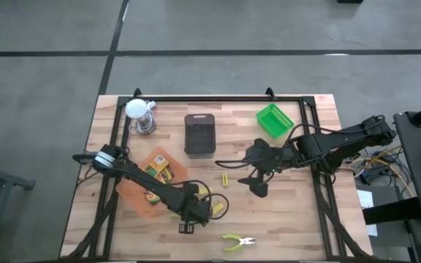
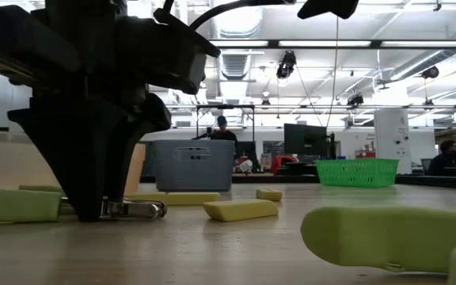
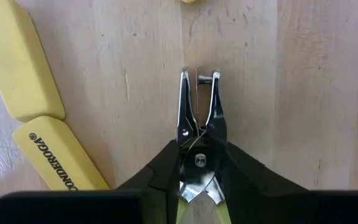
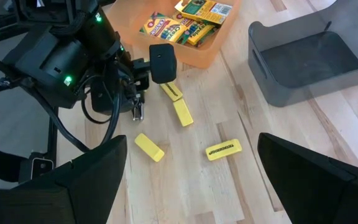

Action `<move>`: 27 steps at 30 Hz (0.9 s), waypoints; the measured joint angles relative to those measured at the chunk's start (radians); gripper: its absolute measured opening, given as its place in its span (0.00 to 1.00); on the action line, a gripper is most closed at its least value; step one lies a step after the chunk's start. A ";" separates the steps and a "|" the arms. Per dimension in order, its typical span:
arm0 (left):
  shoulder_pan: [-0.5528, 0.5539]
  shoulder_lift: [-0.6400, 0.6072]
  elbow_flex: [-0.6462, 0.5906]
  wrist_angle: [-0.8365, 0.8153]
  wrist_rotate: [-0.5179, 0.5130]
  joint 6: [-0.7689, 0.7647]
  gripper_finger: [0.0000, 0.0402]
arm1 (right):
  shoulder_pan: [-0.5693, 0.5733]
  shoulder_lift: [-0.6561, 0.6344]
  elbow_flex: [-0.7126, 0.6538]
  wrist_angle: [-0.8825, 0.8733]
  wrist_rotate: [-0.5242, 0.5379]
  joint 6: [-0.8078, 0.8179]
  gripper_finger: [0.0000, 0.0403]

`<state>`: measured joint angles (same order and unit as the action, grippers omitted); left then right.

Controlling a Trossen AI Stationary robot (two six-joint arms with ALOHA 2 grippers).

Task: Pick & Place School Supplies
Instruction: Put the green punch plier into the black bin

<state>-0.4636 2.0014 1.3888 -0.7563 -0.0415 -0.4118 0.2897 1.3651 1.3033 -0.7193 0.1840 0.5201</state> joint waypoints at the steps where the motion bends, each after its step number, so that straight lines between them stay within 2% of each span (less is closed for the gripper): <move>1: 0.000 0.000 0.000 0.000 0.000 0.000 0.23 | 0.000 0.000 0.000 0.000 0.000 0.000 0.88; 6: 0.001 0.000 0.000 0.001 0.000 -0.001 0.27 | 0.000 0.000 0.000 0.000 0.000 0.000 0.88; 17: 0.006 -0.026 0.000 -0.001 -0.021 -0.001 0.25 | 0.000 0.000 0.000 0.000 0.000 0.000 0.88; 27: 0.006 -0.098 0.004 0.005 -0.044 -0.025 0.26 | 0.000 0.000 0.000 0.000 0.000 0.000 0.88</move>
<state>-0.4580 1.9032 1.3930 -0.7515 -0.0851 -0.4367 0.2897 1.3651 1.3030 -0.7197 0.1837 0.5201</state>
